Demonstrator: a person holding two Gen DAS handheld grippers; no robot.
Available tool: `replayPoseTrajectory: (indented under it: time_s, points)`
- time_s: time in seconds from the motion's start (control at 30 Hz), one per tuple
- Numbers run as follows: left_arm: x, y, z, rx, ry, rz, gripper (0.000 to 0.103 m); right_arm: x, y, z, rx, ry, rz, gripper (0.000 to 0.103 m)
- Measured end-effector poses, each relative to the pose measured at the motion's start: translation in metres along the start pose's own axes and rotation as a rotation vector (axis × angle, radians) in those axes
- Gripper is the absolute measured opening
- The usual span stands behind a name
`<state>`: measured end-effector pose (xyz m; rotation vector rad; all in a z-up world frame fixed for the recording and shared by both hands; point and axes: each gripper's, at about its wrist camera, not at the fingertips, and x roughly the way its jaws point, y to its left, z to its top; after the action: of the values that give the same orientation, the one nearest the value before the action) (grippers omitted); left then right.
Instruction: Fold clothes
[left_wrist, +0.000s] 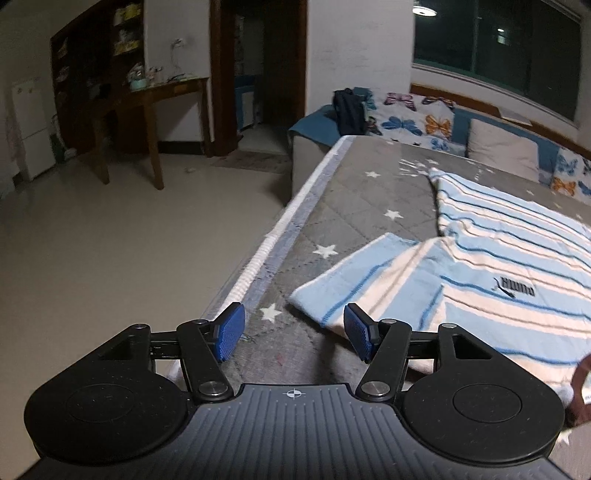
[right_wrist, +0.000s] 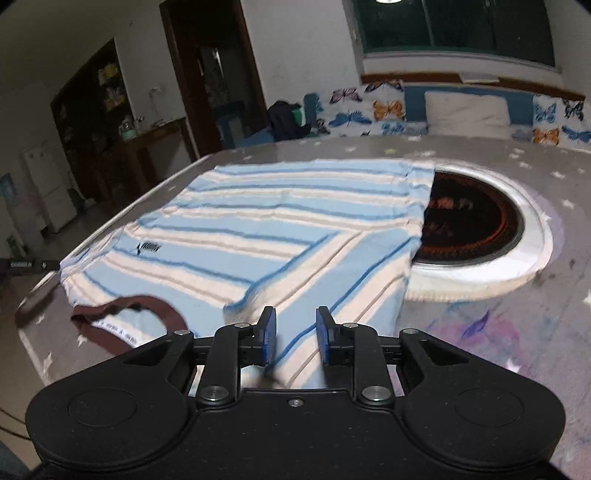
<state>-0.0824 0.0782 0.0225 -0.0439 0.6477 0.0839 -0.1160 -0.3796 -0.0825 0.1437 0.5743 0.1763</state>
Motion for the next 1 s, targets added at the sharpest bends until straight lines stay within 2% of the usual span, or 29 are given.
replayPoseTrajectory:
  time_s: [0.07, 0.2, 0.3, 0.33, 0.4, 0.57, 0.63, 0.7, 0.83, 0.87, 0.93, 1.0]
  points:
    - [0.005, 0.003, 0.002, -0.027, 0.013, -0.007, 0.06, 0.0, -0.001, 0.0, 0.006, 0.001, 0.002, 0.027]
    - [0.017, 0.004, 0.004, -0.07, 0.049, -0.047, 0.047, 0.0, -0.001, 0.0, 0.013, 0.002, 0.005, 0.027]
    - [0.021, 0.004, 0.006, -0.087, 0.045, -0.046, 0.041, 0.0, 0.001, -0.001, -0.001, 0.003, 0.001, 0.03]
    - [0.022, 0.004, 0.007, -0.095, 0.044, -0.047, 0.038, 0.0, 0.001, -0.001, -0.001, 0.003, 0.001, 0.03]
    - [0.025, 0.003, 0.009, -0.108, 0.047, -0.063, 0.014, 0.001, 0.002, -0.001, -0.001, 0.002, 0.001, 0.03]
    - [0.024, 0.003, 0.01, -0.168, 0.017, -0.077, 0.004, 0.001, 0.003, -0.003, -0.001, 0.001, 0.001, 0.03]
    - [0.015, 0.005, 0.012, -0.208, -0.026, -0.117, 0.004, 0.001, 0.003, -0.003, -0.001, 0.001, 0.0, 0.03]
    - [0.001, 0.001, 0.015, -0.195, -0.085, -0.171, 0.004, 0.002, 0.003, -0.003, 0.0, 0.001, 0.0, 0.03]
    - [-0.031, -0.026, 0.024, -0.09, -0.208, -0.307, 0.004, 0.002, 0.004, -0.004, 0.0, 0.0, 0.0, 0.031]
    - [-0.035, -0.032, 0.024, -0.069, -0.22, -0.343, 0.004, 0.002, 0.004, -0.004, 0.0, 0.0, 0.0, 0.032]
    - [-0.045, -0.053, 0.024, -0.012, -0.239, -0.463, 0.004, 0.002, 0.005, -0.005, 0.0, -0.001, 0.0, 0.032]
    - [-0.047, -0.071, 0.019, 0.04, -0.221, -0.542, 0.004, 0.003, 0.005, -0.005, 0.0, -0.001, 0.0, 0.033]
